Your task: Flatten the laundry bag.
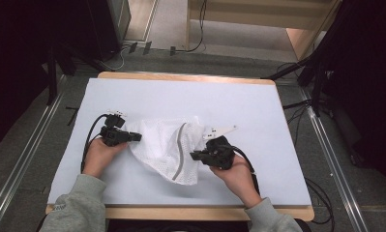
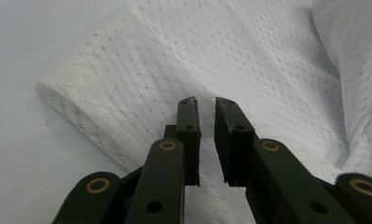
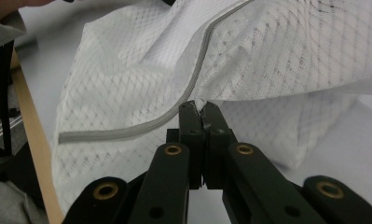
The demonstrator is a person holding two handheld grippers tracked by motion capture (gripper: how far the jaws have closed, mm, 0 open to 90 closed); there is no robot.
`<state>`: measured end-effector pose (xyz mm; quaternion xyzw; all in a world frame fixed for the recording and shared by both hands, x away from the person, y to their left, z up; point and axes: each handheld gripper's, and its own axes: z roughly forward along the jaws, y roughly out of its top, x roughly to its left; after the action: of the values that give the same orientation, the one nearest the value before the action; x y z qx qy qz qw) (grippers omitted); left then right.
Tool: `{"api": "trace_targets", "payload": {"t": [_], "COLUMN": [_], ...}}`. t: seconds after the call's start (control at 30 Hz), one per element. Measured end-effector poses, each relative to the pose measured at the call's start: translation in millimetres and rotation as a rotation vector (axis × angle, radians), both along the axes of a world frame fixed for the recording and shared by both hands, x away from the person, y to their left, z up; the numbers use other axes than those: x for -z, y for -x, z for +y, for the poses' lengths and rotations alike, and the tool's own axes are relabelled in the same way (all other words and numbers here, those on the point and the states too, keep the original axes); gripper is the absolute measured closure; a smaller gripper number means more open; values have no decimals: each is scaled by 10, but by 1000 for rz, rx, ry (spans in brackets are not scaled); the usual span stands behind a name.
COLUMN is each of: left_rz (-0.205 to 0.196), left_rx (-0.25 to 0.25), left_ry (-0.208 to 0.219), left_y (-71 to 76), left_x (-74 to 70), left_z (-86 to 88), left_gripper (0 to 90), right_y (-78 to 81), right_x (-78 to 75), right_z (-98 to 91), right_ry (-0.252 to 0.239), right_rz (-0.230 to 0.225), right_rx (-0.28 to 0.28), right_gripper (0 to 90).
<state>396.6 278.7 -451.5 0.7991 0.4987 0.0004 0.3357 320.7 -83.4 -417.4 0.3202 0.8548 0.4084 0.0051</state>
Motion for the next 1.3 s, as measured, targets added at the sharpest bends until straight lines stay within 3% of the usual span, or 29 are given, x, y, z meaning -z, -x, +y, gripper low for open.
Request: {"api": "trace_targets", "payload": {"t": [0.17,0.33,0.63,0.73,0.8,1.0,1.1,1.17,1.3], "left_rz": [2,3,-52,-77,-88,-96,-99,-103,-87], "left_rx": [-13,-18,-37,-41,-52,-56,-40,-38,-15], "left_ry": [13,8,30,7,26,13,-10,-12,-26], "left_y": [-22,-57,-126,-198,-231,-415,-500,-530,-566], "left_x": [5,-43,-178,-233,-245,-209,-153,-109,-54], "left_z": [10,16,4,-28,-29,-34,-55,-70,-110], "left_gripper": [793,777,734,679,638,533,505,500,498], "right_y": [146,285,460,512,545,629,629,622,603], "right_x": [32,74,156,194,209,249,247,223,122], "right_z": [-215,-281,-269,-261,-244,-172,-187,-227,-354], "right_ry": [-1,10,30,22,29,39,32,7,-29], "right_rz": [17,39,65,85,89,104,101,104,44], "right_rx": [33,38,22,13,6,-12,-14,-5,36], "right_gripper": [900,900,900,900,900,900,883,820,744]}}
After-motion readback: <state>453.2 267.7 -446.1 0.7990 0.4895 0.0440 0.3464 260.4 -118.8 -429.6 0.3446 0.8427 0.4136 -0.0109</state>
